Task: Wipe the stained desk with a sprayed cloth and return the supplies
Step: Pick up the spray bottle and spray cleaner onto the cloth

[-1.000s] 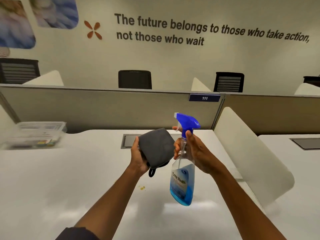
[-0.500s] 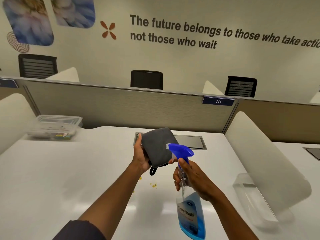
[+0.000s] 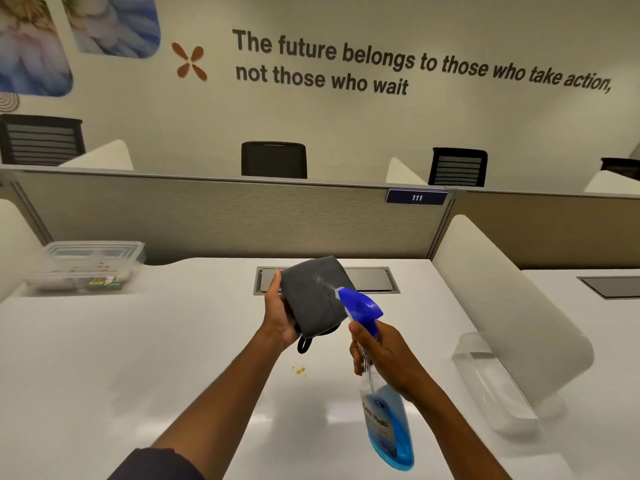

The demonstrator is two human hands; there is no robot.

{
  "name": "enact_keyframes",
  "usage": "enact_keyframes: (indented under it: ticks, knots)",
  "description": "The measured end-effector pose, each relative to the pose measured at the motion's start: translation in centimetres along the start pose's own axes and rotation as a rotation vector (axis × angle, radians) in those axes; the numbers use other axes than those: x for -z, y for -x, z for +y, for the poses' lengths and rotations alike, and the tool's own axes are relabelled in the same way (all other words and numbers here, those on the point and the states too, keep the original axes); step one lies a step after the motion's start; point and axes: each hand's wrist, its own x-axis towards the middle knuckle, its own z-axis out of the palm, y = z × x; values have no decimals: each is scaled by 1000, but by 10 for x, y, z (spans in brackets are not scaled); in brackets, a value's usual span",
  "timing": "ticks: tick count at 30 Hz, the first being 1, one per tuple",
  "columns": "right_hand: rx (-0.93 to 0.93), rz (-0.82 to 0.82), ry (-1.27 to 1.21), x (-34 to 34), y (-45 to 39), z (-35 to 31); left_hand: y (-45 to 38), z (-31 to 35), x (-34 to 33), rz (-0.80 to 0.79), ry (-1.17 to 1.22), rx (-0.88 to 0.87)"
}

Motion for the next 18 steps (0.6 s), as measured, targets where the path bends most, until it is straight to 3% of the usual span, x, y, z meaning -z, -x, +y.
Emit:
enact_keyframes:
  ticks: [9,18]
  knots:
    - [-9,29,-52,26,14,17,-13,-21,-18,-21,5,27]
    - [-49,287,-28,80,49,41,-29,-51,-31,5,1,127]
